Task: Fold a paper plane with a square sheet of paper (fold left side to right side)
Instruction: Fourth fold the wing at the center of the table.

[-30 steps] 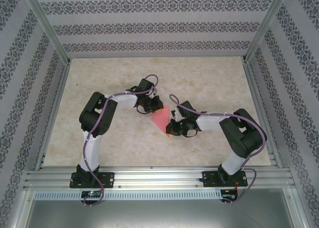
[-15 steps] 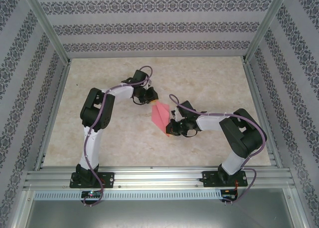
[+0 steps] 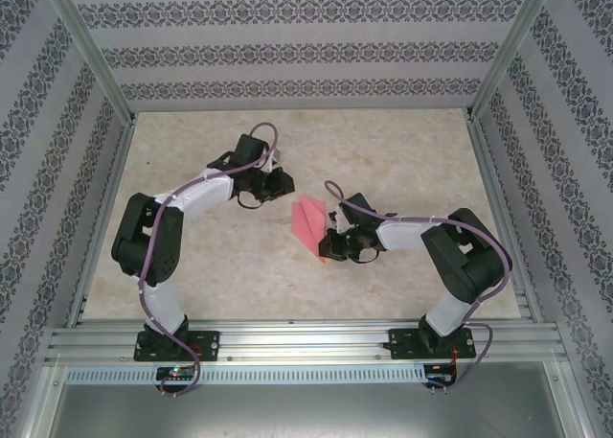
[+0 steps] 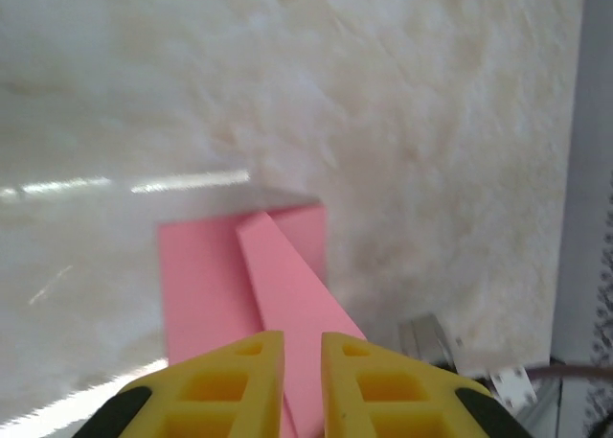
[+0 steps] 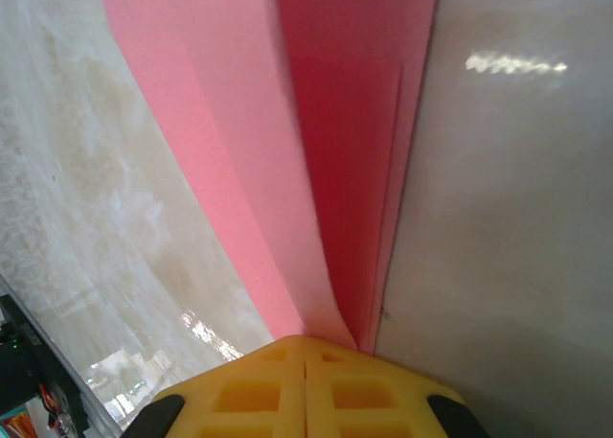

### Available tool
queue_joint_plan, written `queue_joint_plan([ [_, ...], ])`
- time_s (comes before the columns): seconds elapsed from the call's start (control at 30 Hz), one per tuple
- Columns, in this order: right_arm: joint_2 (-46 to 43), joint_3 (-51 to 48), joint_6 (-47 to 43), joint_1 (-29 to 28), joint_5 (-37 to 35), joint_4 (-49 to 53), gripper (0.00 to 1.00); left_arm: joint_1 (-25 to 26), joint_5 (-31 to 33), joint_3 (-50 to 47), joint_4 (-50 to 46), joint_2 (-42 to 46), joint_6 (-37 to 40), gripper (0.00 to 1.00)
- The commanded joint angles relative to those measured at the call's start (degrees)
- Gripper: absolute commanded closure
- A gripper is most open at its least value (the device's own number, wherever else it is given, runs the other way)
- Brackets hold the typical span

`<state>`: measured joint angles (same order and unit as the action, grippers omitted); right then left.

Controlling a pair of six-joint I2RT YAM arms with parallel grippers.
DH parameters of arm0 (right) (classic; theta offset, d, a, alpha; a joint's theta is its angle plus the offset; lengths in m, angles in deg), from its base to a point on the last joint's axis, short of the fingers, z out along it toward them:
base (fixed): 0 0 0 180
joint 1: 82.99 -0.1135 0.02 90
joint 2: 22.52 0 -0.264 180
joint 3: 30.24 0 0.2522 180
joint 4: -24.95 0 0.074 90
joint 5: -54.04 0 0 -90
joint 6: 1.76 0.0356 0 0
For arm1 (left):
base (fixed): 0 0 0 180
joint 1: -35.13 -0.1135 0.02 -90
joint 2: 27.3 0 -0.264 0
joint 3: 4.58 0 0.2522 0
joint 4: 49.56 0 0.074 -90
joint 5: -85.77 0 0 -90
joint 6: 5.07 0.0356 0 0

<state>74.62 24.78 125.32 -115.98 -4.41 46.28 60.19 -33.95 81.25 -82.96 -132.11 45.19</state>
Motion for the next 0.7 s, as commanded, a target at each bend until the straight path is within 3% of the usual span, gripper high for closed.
queue_joint_plan([
  [0.0,4.0,-1.6,-1.6,-0.7,-6.2,6.6,0.93,3.4,-2.8,-2.3,6.0,-0.8,-2.5,0.81],
  [0.33,3.7,-1.6,-1.8,-0.6,-6.9,7.5,0.93,5.9,-3.4,3.4,5.7,-11.5,-1.9,0.82],
  [0.67,2.6,-2.0,-2.1,-0.7,-6.5,7.2,0.92,5.8,3.8,8.1,-1.6,-18.0,0.5,0.83],
])
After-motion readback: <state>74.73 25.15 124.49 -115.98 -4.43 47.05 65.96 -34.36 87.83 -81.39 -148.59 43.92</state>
